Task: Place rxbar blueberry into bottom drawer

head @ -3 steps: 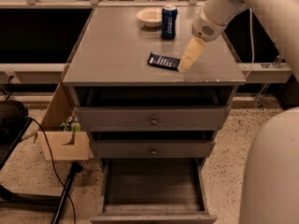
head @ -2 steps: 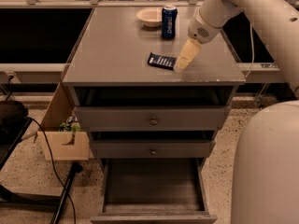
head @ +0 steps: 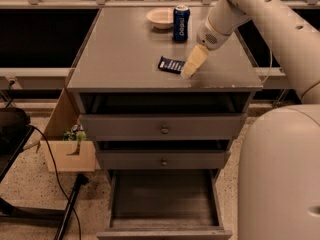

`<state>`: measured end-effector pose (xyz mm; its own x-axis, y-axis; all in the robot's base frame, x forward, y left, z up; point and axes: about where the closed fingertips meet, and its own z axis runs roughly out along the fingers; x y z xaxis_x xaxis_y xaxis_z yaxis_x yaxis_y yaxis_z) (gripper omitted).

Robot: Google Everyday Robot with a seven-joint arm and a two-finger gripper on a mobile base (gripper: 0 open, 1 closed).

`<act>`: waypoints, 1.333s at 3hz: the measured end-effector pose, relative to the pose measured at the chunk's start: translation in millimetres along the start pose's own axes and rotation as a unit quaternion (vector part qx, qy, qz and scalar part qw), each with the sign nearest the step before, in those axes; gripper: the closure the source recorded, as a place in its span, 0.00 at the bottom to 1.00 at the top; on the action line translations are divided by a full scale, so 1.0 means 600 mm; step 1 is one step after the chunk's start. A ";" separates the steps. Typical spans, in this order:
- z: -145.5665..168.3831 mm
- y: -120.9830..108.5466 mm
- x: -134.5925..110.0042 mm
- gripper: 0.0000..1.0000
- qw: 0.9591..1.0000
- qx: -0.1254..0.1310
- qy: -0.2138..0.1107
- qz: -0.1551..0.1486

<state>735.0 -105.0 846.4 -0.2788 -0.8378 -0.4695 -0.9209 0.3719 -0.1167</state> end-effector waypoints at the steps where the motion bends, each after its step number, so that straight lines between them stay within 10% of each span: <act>1: 0.007 0.001 -0.003 0.00 1.000 -0.002 -0.003 0.000; 4: 0.052 0.036 -0.031 0.00 0.999 -0.034 -0.007 -0.021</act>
Offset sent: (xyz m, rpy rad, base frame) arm -0.0065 0.0208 -0.0074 0.0258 0.0138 0.0449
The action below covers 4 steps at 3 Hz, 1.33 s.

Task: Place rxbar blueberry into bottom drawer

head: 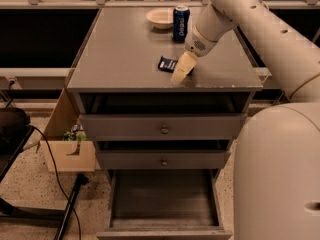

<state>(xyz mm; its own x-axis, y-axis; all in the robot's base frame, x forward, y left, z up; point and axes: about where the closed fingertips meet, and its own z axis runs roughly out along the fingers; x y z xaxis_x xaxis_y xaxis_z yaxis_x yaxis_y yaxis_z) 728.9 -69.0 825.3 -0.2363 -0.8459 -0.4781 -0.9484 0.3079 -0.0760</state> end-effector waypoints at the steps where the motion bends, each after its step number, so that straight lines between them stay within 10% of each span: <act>1: 0.008 -0.001 -0.004 0.03 1.000 -0.002 0.001 -0.001; 2: 0.026 -0.005 -0.010 0.29 1.000 -0.005 0.005 0.000; 4: 0.027 -0.007 -0.011 0.36 1.000 -0.006 0.007 0.001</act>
Offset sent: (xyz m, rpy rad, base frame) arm 0.0093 0.0109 -0.0047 -0.0080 0.0034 0.0041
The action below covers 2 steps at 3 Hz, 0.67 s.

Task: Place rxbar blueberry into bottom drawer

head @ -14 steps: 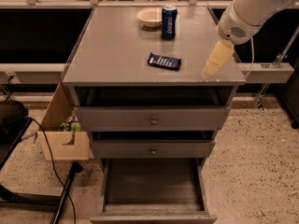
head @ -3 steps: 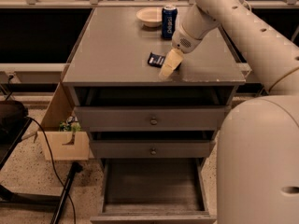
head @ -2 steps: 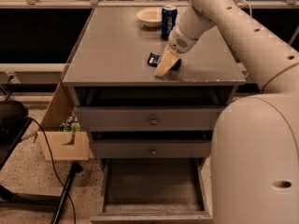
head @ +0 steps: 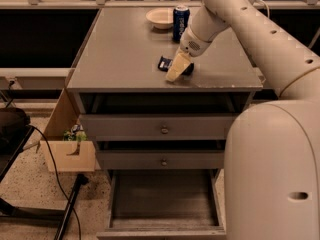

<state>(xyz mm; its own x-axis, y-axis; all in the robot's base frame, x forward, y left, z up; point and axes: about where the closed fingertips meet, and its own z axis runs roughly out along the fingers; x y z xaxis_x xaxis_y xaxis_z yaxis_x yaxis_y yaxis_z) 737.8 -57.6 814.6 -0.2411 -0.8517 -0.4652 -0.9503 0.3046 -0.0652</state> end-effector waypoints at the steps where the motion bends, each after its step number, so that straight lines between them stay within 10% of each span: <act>1: -0.006 -0.001 -0.003 0.55 1.000 0.000 0.000 0.000; 2: -0.007 -0.001 -0.004 0.79 1.000 0.000 0.000 0.000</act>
Offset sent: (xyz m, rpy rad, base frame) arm 0.0001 0.0000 0.0042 -0.0005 0.0003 -0.0002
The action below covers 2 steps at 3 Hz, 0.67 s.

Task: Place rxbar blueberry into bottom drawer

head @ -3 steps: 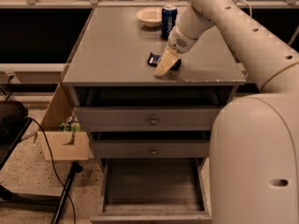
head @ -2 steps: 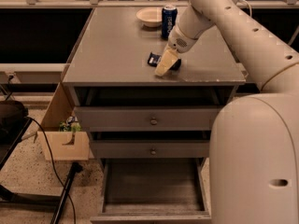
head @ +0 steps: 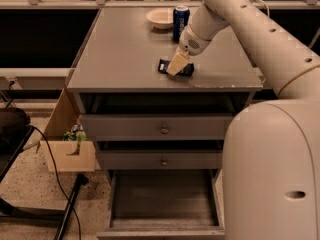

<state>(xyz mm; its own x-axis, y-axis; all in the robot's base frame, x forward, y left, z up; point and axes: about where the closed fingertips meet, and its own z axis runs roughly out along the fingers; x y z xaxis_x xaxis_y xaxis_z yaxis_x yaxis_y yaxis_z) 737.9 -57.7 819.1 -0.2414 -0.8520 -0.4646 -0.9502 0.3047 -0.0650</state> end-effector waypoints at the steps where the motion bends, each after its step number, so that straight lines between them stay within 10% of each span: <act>1: 0.000 0.000 0.000 1.00 1.000 0.000 0.000 0.000; 2: -0.001 0.000 0.000 1.00 1.000 0.000 0.000 0.000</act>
Offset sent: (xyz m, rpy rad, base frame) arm 0.0000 0.0000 0.0000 0.0000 0.0000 0.0000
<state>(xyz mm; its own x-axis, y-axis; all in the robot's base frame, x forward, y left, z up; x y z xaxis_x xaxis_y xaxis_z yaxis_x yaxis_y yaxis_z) 737.9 -57.6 819.7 -0.2414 -0.8520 -0.4646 -0.9503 0.3046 -0.0649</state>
